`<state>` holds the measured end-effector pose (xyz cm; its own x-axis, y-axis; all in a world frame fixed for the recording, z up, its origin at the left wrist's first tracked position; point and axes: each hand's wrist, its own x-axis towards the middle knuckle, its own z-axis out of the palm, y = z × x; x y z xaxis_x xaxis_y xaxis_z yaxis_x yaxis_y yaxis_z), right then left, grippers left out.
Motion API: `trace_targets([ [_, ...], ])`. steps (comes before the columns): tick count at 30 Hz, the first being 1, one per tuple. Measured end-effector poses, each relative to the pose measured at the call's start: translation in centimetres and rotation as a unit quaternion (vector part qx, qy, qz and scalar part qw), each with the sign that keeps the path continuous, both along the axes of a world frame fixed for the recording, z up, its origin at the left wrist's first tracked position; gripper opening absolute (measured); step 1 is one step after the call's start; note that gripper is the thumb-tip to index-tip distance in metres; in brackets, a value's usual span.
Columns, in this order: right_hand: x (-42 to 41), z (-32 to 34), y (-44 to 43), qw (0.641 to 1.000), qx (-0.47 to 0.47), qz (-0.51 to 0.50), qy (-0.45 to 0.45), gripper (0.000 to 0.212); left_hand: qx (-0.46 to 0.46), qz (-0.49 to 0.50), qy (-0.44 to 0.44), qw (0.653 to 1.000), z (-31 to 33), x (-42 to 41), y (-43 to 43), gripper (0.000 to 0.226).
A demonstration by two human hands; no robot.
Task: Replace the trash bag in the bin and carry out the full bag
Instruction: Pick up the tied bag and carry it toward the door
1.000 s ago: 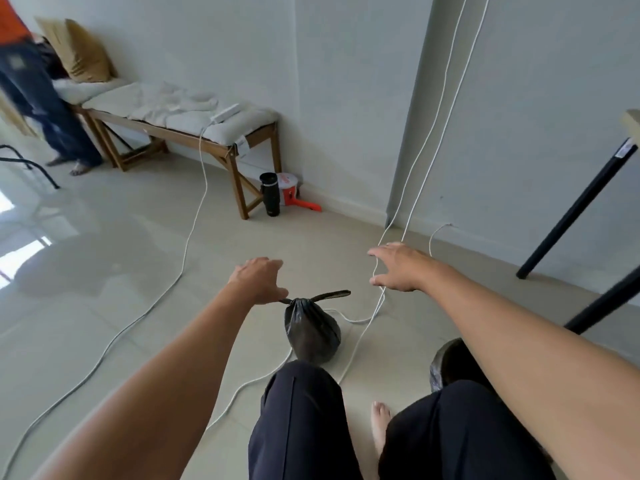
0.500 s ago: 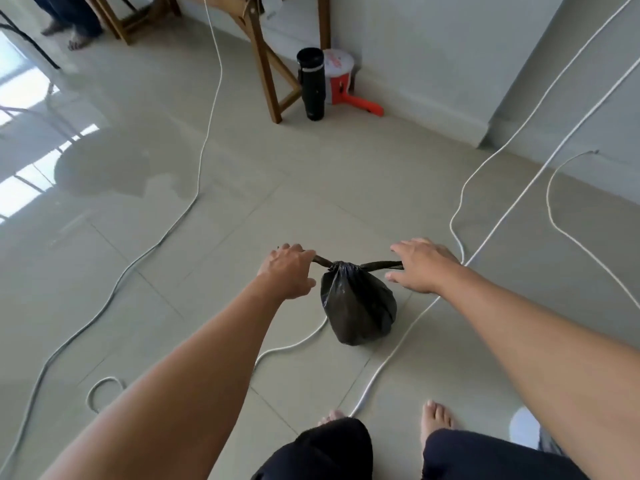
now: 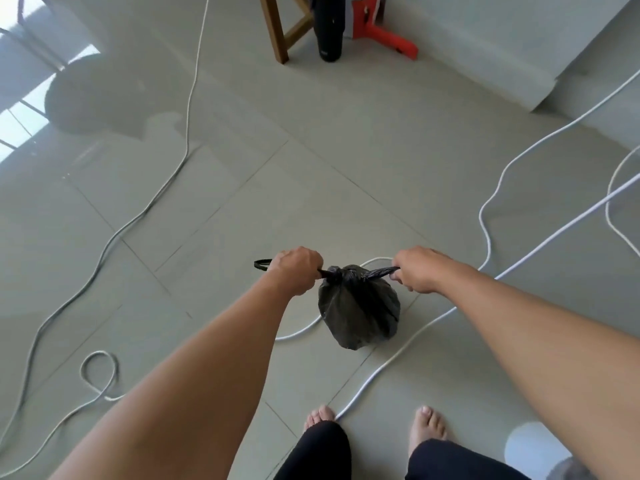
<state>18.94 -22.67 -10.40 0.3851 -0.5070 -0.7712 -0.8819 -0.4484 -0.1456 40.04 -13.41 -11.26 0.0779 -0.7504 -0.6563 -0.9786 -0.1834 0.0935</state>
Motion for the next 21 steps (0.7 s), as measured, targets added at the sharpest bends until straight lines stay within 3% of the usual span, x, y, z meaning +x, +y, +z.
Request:
trace_targets([
  [6,1.1,12.6,-0.2,0.999,0.027,0.007,-0.022,0.027,-0.007,0.049,0.015,0.999,13.1,-0.1,1.7,0.017],
  [12,4.2,30.7,-1.6,0.997,-0.011,0.035,-0.067,0.041,-0.052,0.077,-0.005,0.996,31.7,1.7,1.5,0.018],
  [21,8.9,58.2,-3.4,0.983,-0.097,0.084,-0.129,0.03,-0.14,0.131,-0.037,0.981,59.5,5.7,1.6,0.021],
])
